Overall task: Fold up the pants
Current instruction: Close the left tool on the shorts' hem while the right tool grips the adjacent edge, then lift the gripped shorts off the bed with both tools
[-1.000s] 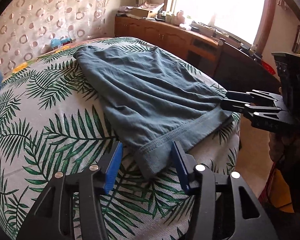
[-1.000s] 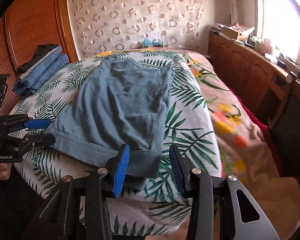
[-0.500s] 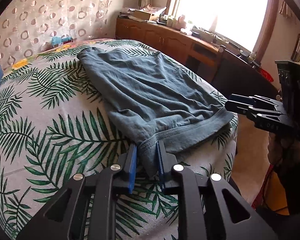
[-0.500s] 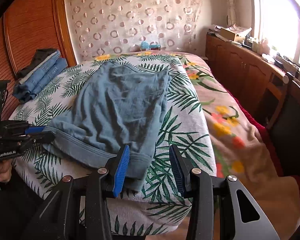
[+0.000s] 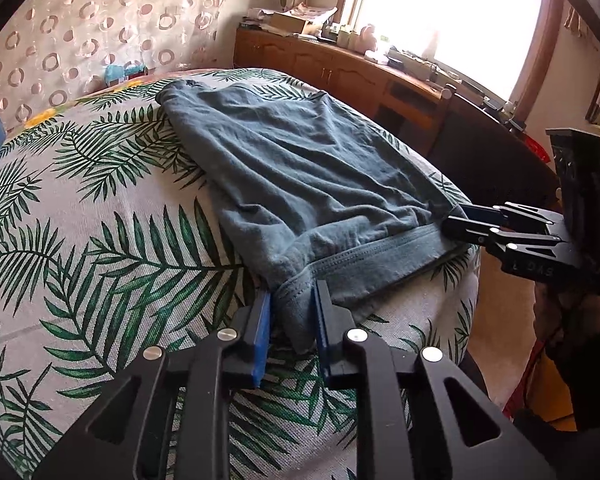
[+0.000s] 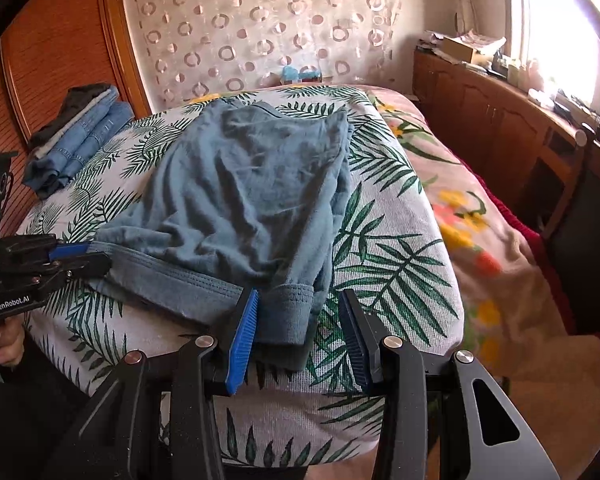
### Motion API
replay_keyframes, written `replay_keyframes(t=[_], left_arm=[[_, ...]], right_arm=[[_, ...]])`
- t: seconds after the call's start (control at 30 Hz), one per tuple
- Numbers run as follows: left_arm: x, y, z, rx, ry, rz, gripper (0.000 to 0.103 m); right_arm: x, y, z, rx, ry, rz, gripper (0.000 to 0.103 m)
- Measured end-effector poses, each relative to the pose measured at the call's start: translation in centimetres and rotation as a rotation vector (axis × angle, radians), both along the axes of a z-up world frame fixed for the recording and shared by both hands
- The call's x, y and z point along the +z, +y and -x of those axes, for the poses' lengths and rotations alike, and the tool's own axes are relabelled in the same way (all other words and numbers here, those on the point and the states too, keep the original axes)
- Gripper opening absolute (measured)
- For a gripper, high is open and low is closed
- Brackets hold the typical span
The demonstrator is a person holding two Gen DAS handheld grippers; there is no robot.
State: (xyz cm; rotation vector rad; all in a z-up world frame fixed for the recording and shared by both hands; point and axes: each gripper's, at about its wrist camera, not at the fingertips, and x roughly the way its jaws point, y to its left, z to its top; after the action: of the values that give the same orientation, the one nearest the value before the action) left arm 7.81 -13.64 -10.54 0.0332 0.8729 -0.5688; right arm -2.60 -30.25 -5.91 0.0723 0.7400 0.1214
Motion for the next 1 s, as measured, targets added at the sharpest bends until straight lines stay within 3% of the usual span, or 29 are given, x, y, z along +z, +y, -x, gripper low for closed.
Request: replay_keyframes(t=[0.17, 0.27, 0.4, 0.53, 0.77, 1.0], left_arm=[[-0.1, 0.1, 0.1, 0.003, -0.001, 0.005, 0.023], [-0.1, 0.0, 0.2, 0.005, -0.005, 0.004, 0.025], [-0.1, -0.4, 0.4, -0.012, -0.01, 0.005, 0.037], [-0.1, -0.7, 0.7, -0.007, -0.024, -0.012, 0.038], [0.3, -0.5, 0.9, -0.005, -0.036, -0.011, 0.012], [4.7, 0.9, 2.3, 0.013, -0.136, 0.052, 0.011]], right_arm=[[0.0, 0.1, -0.2, 0.022, 0.013, -0.029, 0.043], [0.0, -0.2, -0.2, 0.036, 0.013, -0.046, 0.037], [-0.2, -0.3, -0.1, 0.064, 0.015, -0.078, 0.024], [-0.3, -0.2, -0.1, 0.075, 0.006, -0.085, 0.017], [-0.2, -0.3, 0.3, 0.077, -0.021, -0.1, 0.016], [2.3, 0.0, 1.3, 0.096, -0.107, -0.107, 0.015]])
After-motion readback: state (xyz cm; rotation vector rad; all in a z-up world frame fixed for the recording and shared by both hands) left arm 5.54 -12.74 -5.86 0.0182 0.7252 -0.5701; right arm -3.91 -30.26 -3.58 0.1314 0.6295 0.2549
